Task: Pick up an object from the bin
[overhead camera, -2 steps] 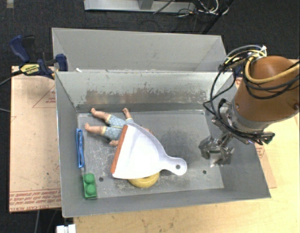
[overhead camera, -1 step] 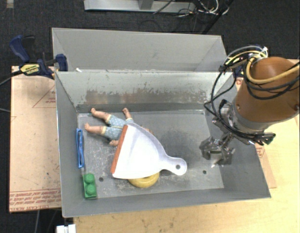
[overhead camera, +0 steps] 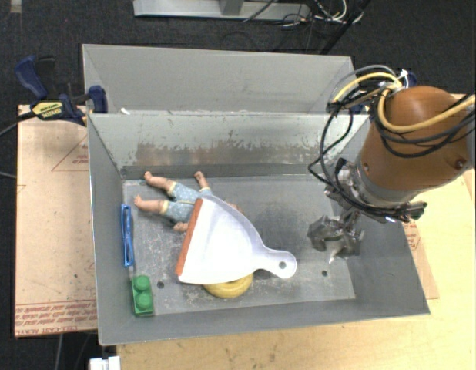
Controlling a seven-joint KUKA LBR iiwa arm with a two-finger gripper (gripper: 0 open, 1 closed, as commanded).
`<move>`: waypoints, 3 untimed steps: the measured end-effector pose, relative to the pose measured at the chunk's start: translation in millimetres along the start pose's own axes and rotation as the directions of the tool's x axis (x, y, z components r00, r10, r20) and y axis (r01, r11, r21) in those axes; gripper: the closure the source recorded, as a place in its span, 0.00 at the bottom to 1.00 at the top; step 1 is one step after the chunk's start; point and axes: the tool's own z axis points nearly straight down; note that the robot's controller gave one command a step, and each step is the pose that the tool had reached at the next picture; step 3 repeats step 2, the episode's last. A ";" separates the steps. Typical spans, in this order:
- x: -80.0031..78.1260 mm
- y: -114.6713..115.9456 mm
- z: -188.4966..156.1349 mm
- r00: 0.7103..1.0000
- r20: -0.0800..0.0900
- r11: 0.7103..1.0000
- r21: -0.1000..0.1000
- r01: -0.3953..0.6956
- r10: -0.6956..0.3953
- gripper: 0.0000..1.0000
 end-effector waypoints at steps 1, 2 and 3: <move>-6.1 -2.5 2.6 0.989 0.005 0.989 0.001 0.148 -0.148 1.00; -7.7 -12.9 -14.7 0.998 0.002 0.998 -0.002 0.060 -0.060 1.00; -7.7 -12.9 -14.7 0.998 0.002 0.998 -0.002 0.060 -0.060 1.00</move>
Offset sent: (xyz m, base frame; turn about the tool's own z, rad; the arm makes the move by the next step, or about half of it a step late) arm 0.0238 0.0026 0.0331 -0.0153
